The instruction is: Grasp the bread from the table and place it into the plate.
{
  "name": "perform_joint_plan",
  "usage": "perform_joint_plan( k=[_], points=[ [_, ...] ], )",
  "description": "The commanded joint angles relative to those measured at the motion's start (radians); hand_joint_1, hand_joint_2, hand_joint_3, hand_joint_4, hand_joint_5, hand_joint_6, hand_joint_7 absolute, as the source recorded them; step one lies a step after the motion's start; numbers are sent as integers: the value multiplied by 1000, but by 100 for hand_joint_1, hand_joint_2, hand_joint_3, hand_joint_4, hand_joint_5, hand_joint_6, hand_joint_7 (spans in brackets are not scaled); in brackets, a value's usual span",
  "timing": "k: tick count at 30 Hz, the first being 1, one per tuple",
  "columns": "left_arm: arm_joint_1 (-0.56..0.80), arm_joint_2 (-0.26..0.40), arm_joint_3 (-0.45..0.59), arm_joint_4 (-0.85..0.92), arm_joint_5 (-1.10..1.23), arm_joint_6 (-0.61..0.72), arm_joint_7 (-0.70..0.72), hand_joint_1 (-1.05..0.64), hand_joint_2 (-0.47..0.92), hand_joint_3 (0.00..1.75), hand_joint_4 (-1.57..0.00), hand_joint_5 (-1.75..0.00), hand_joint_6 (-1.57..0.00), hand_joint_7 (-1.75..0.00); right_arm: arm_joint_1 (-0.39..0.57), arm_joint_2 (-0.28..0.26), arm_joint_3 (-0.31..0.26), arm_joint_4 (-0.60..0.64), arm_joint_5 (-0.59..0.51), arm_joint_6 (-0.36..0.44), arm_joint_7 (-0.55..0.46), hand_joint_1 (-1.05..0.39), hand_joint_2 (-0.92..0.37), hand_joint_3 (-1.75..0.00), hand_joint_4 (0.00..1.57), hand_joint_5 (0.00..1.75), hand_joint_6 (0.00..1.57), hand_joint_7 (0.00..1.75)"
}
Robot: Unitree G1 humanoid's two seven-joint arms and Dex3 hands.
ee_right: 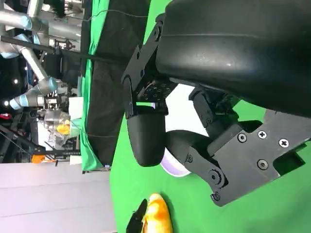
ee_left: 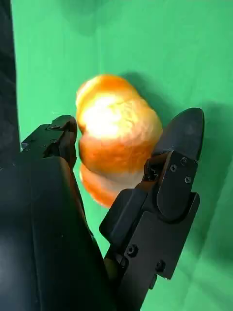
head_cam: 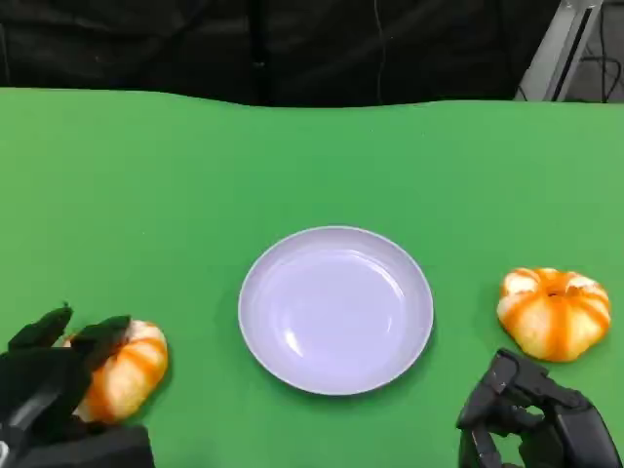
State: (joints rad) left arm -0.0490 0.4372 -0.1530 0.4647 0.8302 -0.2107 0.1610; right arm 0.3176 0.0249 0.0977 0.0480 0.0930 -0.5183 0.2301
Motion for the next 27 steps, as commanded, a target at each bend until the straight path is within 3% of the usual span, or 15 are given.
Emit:
perform_joint_plan(
  k=[1,10,16,17,20,21,22,23,24,25,26,27],
  points=[
    [-25,22,-32,50,-23,16,26,-97,92,19,-13,-3,-30,-2,2,-10,-4,-12,5,-2,-2,-14,-61,-112,80,175,73,156],
    [-66,29,-86,127,-47,21,56,-95,92,26,-13,-2,-30,-1,2,-10,-5,-12,6,-3,-2,-16,-59,-113,80,175,73,157],
    [-83,34,-100,160,-82,-1,81,-73,92,27,-26,-6,-39,-4,3,-9,-4,-15,0,-1,-6,-15,-60,-113,80,175,73,156],
    [-83,34,-102,161,-84,-1,85,-61,92,28,-42,-8,-49,-4,3,-8,-4,-17,0,1,-7,-16,-60,-113,80,175,73,156],
    [-80,25,-98,154,-96,13,102,-40,92,31,-66,-8,-66,-5,3,-7,-3,-18,5,2,-6,-15,-60,-113,80,175,73,157],
    [-78,20,-93,152,-106,8,114,-30,92,30,-83,-12,-80,-8,3,-7,-3,-18,5,3,-6,-15,-59,-114,80,175,73,157],
    [-77,18,-91,152,-113,2,122,-25,92,27,-91,-25,-93,-6,3,-7,-3,-18,5,3,-7,-15,-59,-114,80,175,73,157],
    [-77,18,-91,152,-119,-1,128,-21,92,26,-89,-49,-102,-3,3,-6,-3,-18,5,3,-7,-15,-59,-114,81,175,73,157],
    [-74,10,-83,145,-132,-3,144,-20,92,25,-88,-55,-104,-2,2,-8,-4,-16,2,1,-6,-15,-59,-114,81,175,73,157],
    [-72,6,-79,140,-142,-4,156,-17,92,28,-82,-97,-116,-12,1,-10,-4,-15,1,-1,-6,-15,-59,-114,80,175,73,157],
    [-70,3,-77,137,-150,-4,165,-15,92,29,-76,-120,-120,-19,0,-11,-5,-14,-1,-2,-6,-16,-59,-114,80,175,72,157],
    [-70,2,-77,135,-155,-4,171,-15,92,29,-74,-127,-122,-21,0,-11,-5,-13,-1,-3,-6,-16,-59,-114,80,175,72,157]
  ],
)
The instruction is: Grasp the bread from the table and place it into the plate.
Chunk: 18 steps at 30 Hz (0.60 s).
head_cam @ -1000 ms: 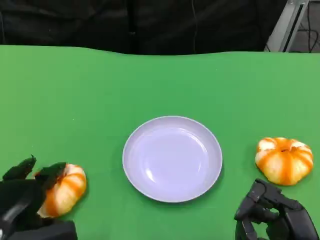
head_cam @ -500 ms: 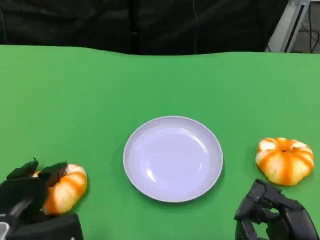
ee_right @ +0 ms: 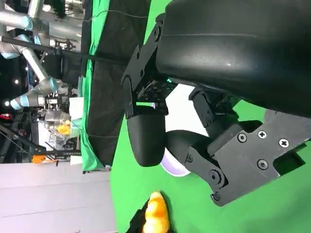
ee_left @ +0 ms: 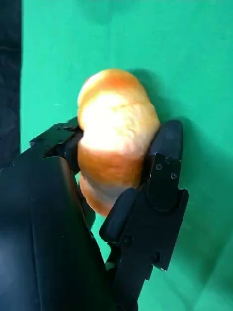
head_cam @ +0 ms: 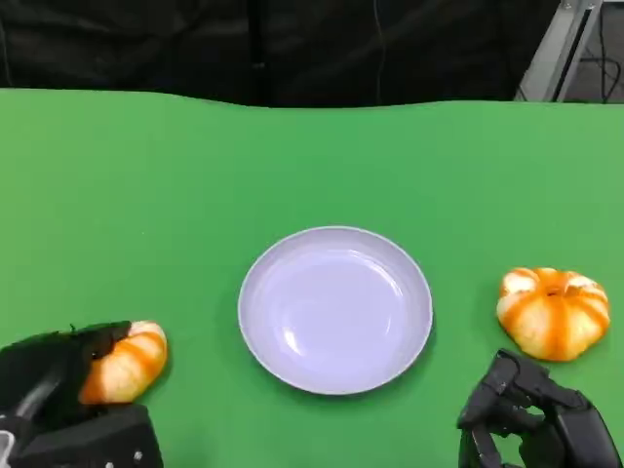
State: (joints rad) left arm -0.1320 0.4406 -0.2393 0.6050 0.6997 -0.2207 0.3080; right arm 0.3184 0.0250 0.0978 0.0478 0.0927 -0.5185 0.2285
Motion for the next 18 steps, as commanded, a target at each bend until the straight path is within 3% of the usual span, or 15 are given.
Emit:
perform_joint_plan(
  k=[1,2,3,4,6,9,18],
  points=[
    [13,0,7,-5,-26,7,26,-14,92,30,-74,-131,-122,-23,-1,-12,-5,-13,-1,-2,-4,-16,-59,-114,80,175,72,157],
    [14,-3,11,-5,-30,-11,62,-14,92,30,-73,-133,-122,-23,0,-11,-5,-15,0,0,-4,-16,-59,-114,80,175,72,157],
    [16,-6,15,-8,-31,-25,97,-13,92,28,-62,-158,-89,-94,0,-11,-5,-15,1,0,-5,-16,-59,-114,80,175,72,158],
    [16,-8,18,-11,-33,-36,125,-12,92,27,-59,-166,-69,-133,2,-11,-6,-16,0,2,-6,-16,-59,-114,81,175,72,158],
    [15,-8,19,-11,-36,-47,151,-11,92,28,-57,-173,-51,-166,3,-10,-6,-18,-2,4,-9,-16,-58,-115,81,175,73,157],
    [12,-3,17,-16,-37,-65,181,-10,92,28,-57,-174,-47,-174,3,-11,-5,-18,-2,5,-9,-16,-58,-115,81,175,73,157],
    [4,2,33,-97,-34,-67,203,-5,91,26,-60,-175,-51,-175,-3,-13,-7,-8,2,-5,-5,-16,-58,-115,81,175,73,156]
  ],
)
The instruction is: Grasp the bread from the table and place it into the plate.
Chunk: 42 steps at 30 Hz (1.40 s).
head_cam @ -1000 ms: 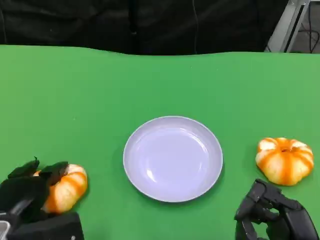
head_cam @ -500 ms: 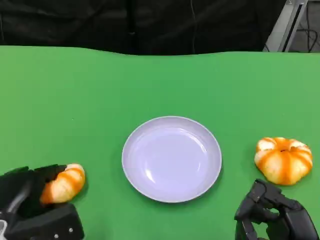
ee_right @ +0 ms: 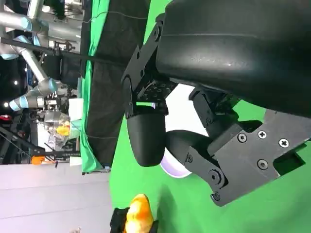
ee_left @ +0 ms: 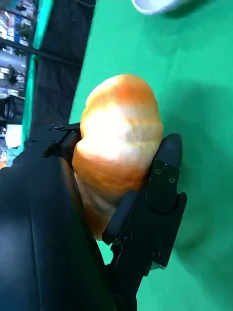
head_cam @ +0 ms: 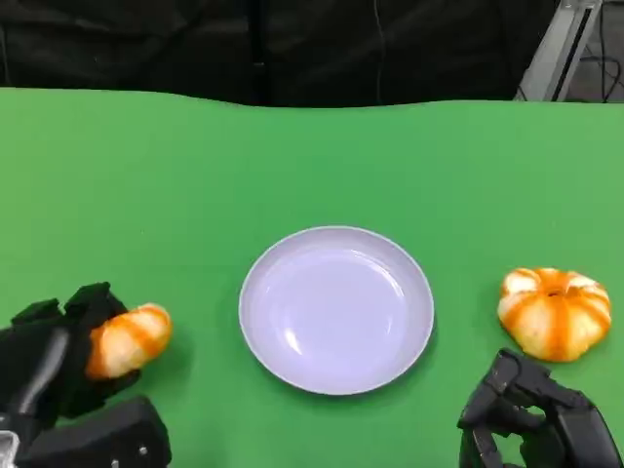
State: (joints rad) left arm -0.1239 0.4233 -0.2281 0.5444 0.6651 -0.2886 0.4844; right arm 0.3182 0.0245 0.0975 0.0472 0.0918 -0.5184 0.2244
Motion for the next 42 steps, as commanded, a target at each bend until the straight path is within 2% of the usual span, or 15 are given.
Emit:
perform_joint_plan(
  k=[1,9,15,21,26,30,35,38,39,41,42],
  points=[
    [-10,17,25,-61,-3,-5,21,-6,91,27,-60,-175,-51,-175,-5,-13,-7,-3,5,-8,2,-16,-58,-115,81,175,73,156],
    [-59,-20,7,-217,9,39,-53,-8,92,36,-59,-175,-53,-169,-7,-10,-7,0,4,-1,0,-16,-58,-115,80,175,73,157],
    [-128,-82,-53,-248,38,60,-101,-8,90,39,-59,-175,-53,-169,-6,-4,-4,4,6,-7,0,-16,-58,-115,80,175,73,156],
    [-206,-155,-121,-204,77,65,-107,-10,89,38,-60,-175,-56,-164,-5,-1,-3,8,9,-26,2,-15,-58,-115,80,175,73,156],
    [-262,-218,-164,-146,85,86,-134,-12,92,33,-58,-175,-52,-170,5,-2,1,-6,0,-21,-3,-16,-59,-114,80,175,73,156],
    [-310,-265,-205,-80,103,121,-149,-12,92,27,-55,-175,-53,-160,17,1,5,-18,-6,-10,-13,-14,-58,-115,81,175,74,156],
    [-351,-290,-247,-16,120,122,-159,-9,92,27,-55,-173,-61,-137,28,-2,11,-27,-9,-22,-14,-15,-58,-114,80,175,74,156],
    [-370,-282,-265,12,121,104,-170,-10,92,30,-58,-161,-70,-112,36,0,16,-39,-11,-14,-18,-16,-59,-114,80,175,74,156],
    [-378,-277,-269,22,114,94,-189,-11,92,30,-61,-151,-76,-96,37,2,18,-43,-8,-9,-18,-16,-59,-115,80,175,74,156],
    [-387,-271,-272,34,105,82,-213,-16,92,26,-68,-112,-89,-48,39,2,20,-48,-4,-2,-20,-16,-59,-115,80,175,74,157],
    [-391,-255,-282,25,107,86,-265,-17,92,26,-70,-106,-92,-39,39,3,22,-48,-3,-2,-21,-16,-59,-115,80,175,74,157]
  ],
)
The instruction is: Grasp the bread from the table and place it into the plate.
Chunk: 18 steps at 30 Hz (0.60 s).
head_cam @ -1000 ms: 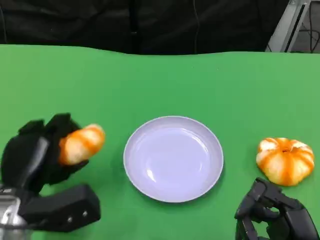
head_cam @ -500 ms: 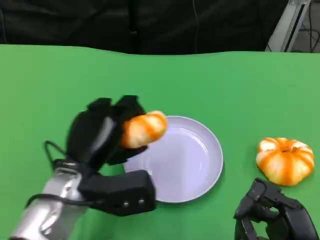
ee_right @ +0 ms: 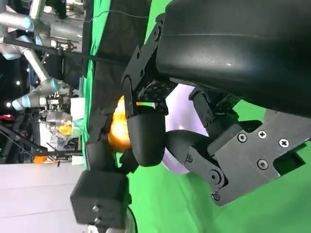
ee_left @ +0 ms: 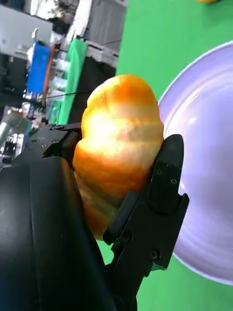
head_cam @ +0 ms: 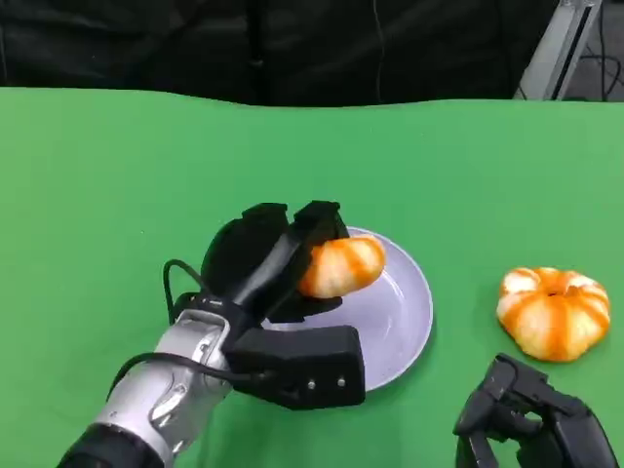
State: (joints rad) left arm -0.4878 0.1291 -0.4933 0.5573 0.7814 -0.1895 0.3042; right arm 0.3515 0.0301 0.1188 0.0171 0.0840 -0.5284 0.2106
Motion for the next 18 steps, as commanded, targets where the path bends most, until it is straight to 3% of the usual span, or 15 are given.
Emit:
perform_joint_plan(
  k=[1,2,3,4,5,9,18],
  points=[
    [-29,51,-23,4,-7,-10,-121,-38,92,29,-52,-76,-76,-23,6,-3,2,-18,6,9,-7,-16,-59,-114,80,175,74,157],
    [-30,59,-28,-3,-6,-7,-149,-52,92,32,-51,-40,-69,-10,6,-3,3,-18,6,9,-8,-16,-58,-114,80,175,74,157],
    [-27,70,-32,-8,-13,-5,-197,-57,92,33,-50,-27,-66,-6,4,-4,3,-16,4,6,-9,-16,-58,-114,80,175,74,157],
    [-24,76,-33,-10,-19,-5,-227,-74,92,42,-28,-11,-48,-2,4,-6,3,-15,2,3,-9,-16,-58,-114,81,175,74,157],
    [-22,80,-33,-14,-23,-4,-249,-80,92,45,-20,-6,-41,-1,3,-6,3,-14,0,2,-9,-16,-58,-114,81,175,74,157],
    [-13,96,-53,-17,-3,13,-323,-98,92,66,-2,0,-14,0,4,-9,4,-16,4,-1,-6,-15,-58,-115,81,175,74,157],
    [18,94,-15,-3,-75,-39,-282,-105,92,75,0,0,-1,0,4,-9,2,-20,9,7,-6,-16,-57,-116,81,175,74,157]
  ],
)
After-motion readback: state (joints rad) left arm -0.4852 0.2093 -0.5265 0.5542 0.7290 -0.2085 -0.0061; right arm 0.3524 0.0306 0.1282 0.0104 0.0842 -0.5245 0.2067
